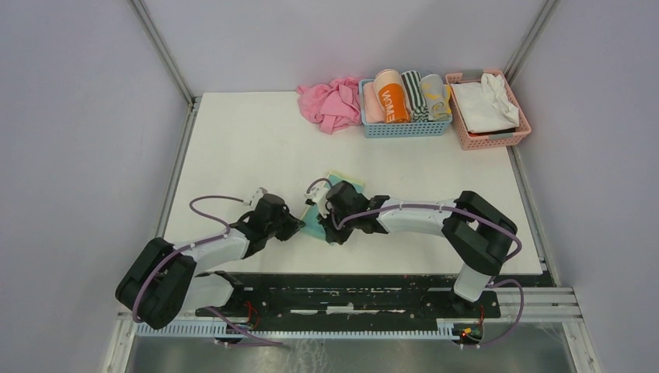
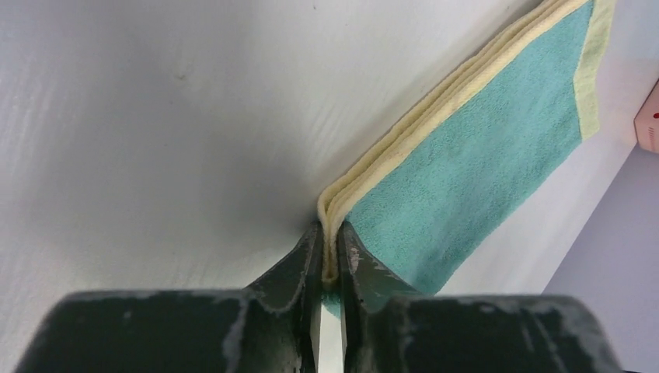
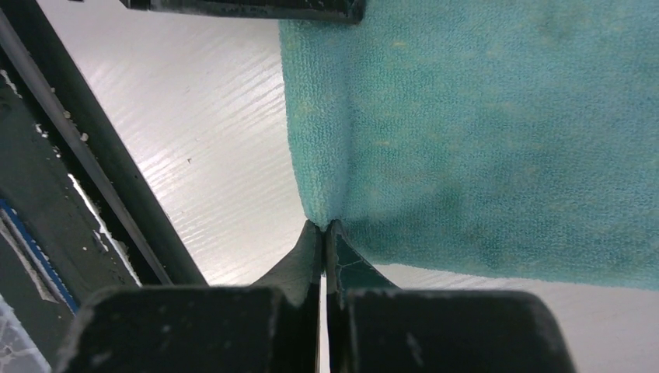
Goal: Roll the towels
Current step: Roll the towel at the center of the board.
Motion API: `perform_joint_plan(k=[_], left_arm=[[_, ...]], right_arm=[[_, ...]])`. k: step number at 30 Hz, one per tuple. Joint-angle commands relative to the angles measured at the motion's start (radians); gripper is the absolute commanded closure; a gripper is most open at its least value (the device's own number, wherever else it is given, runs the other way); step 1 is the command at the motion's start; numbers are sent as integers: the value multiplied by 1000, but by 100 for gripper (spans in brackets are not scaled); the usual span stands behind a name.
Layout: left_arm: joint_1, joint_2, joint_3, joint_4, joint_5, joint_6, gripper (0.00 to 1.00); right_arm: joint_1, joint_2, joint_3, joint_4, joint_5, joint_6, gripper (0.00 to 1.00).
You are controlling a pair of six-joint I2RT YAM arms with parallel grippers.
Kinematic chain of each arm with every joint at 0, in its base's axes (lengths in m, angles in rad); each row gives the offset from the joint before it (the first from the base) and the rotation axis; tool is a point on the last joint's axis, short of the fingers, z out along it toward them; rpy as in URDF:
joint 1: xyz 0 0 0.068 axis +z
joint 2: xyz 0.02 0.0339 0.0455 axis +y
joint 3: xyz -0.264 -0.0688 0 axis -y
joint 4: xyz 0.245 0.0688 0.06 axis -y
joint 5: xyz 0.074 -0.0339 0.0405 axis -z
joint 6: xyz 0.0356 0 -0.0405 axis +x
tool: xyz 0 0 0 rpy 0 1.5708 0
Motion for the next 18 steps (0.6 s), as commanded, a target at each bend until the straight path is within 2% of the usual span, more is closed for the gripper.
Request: perform_joint_plan(k=[1,3,5,8,13,18], left_arm=[[-1,-30,20,-84,-84,30,89],[0,-42,36,-109,-95,54,92],[1,-55,59,-147,-108,77,90],[2,-97,88,-202,-127,105,70],[2,-213,94,-273,-157,140,44],[6,-310,70,-309,-138,175,29]], right_arm=[[-23,-39,-9,59,-83,43,100],[-47,-34,-11,78,-138,76,100],[-77,-20,-12,98,-191,112,100],[-130,15,-23,145,-295,180,100],[-212,89,-14,222,-455,296,100],[-273,180,33,251,-593,376,100]])
